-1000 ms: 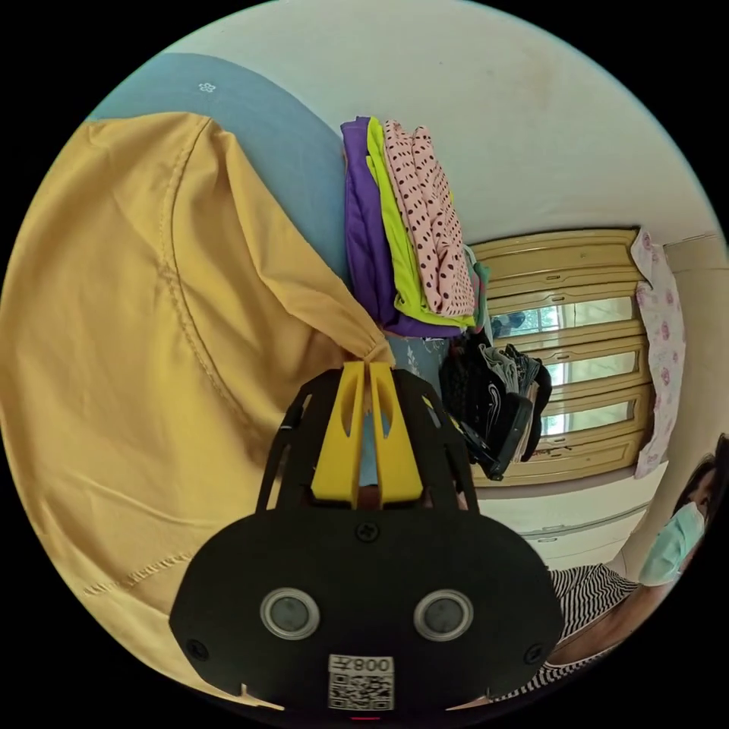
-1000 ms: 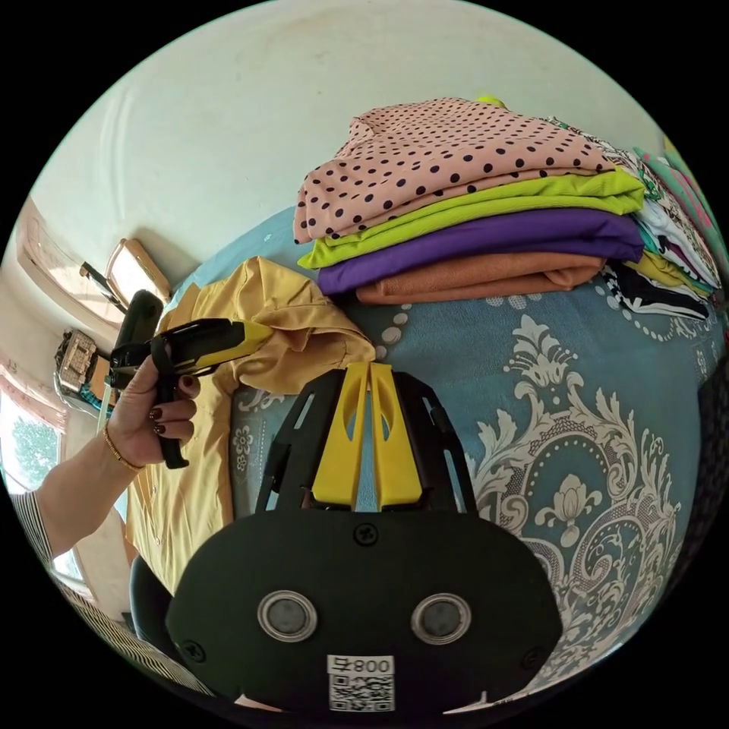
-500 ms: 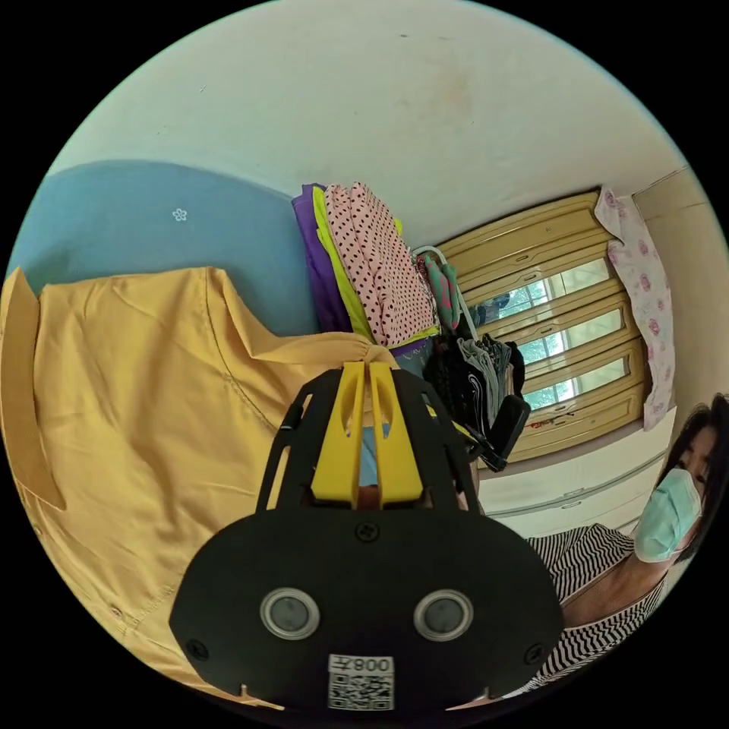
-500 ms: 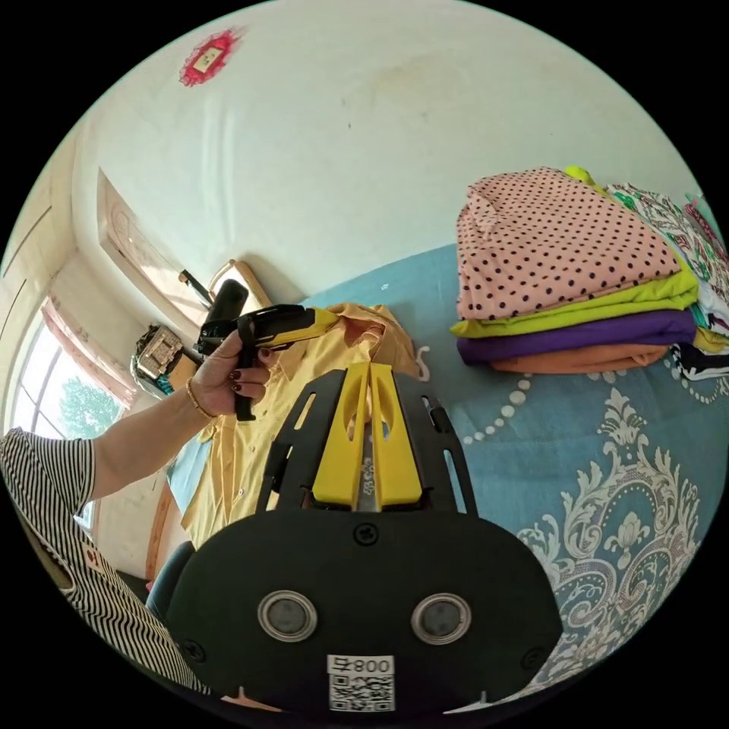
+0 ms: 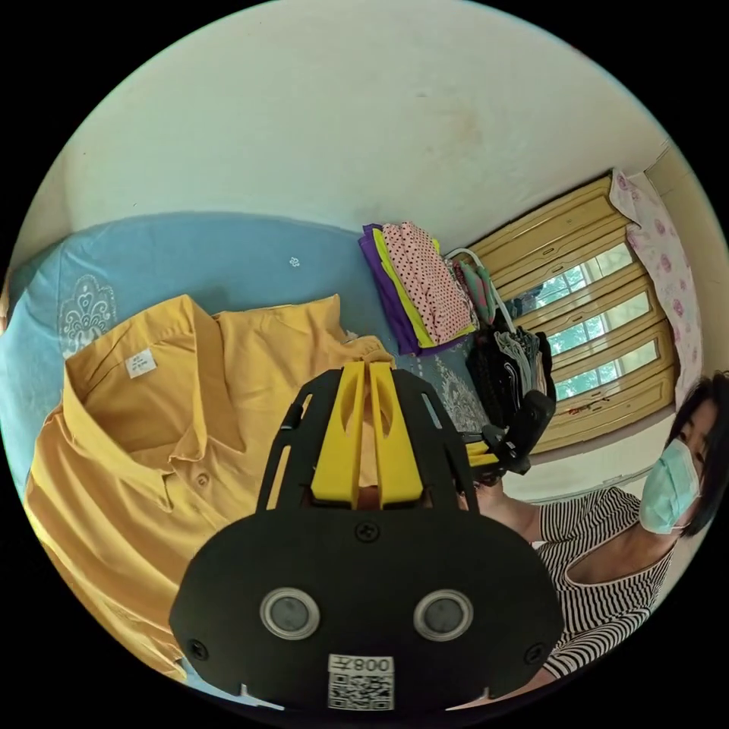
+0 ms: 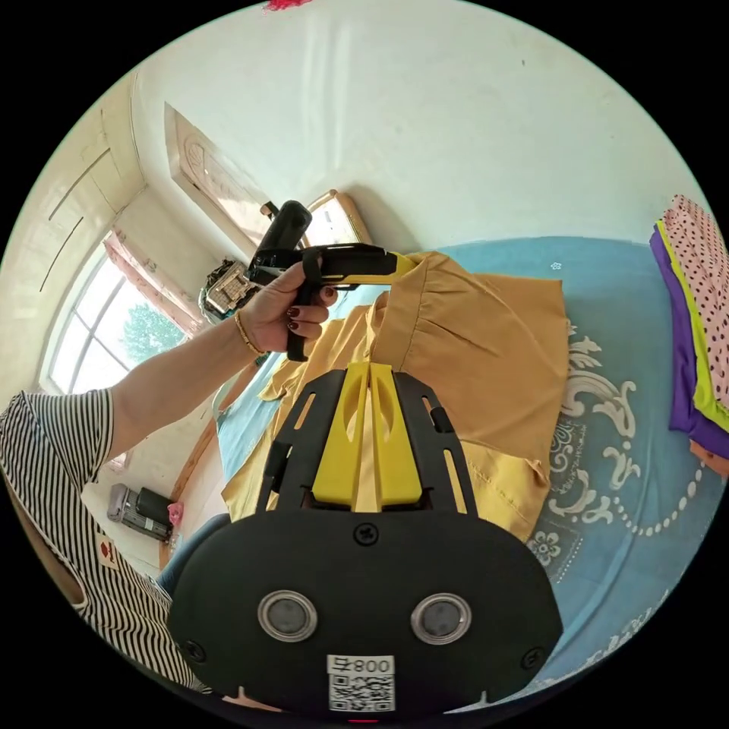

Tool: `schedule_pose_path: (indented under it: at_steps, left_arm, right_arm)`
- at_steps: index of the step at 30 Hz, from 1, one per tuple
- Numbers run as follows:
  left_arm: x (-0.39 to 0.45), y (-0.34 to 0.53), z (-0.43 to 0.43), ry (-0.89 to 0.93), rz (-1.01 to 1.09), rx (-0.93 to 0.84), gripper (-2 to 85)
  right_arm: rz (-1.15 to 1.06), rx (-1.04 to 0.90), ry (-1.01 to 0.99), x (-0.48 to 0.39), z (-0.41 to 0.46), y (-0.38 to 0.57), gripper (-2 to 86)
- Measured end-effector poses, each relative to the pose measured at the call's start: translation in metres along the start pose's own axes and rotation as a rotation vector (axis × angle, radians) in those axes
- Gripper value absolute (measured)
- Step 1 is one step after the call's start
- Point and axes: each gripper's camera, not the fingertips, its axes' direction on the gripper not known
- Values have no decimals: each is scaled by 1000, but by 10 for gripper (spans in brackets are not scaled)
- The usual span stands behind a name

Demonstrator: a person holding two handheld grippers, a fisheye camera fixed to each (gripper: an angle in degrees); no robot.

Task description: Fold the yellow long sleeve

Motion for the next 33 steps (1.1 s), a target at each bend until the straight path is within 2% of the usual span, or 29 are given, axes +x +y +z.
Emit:
schedule_pose_path:
  at_steps: [5,16,21,26,29,33]
  left_arm:
    - [-19,7,5,-51,-66,-29,10]
    - [-16,25,18,-292,-53,-74,16]
    - [9,47,3,-435,10,23,17]
    - [29,67,-3,-456,60,108,11]
    - [31,70,9,-381,85,56,8]
    - [18,74,21,-443,23,-2,5]
  right_arm:
    - [41,-108,-3,17,58,-11,2]
    - [69,-303,51,53,133,-26,2]
    - [84,-294,26,65,141,-29,2]
    - [99,-237,-15,80,124,-31,2]
    - [139,-155,9,96,106,-31,2]
    - [214,-126,58,123,107,-34,1]
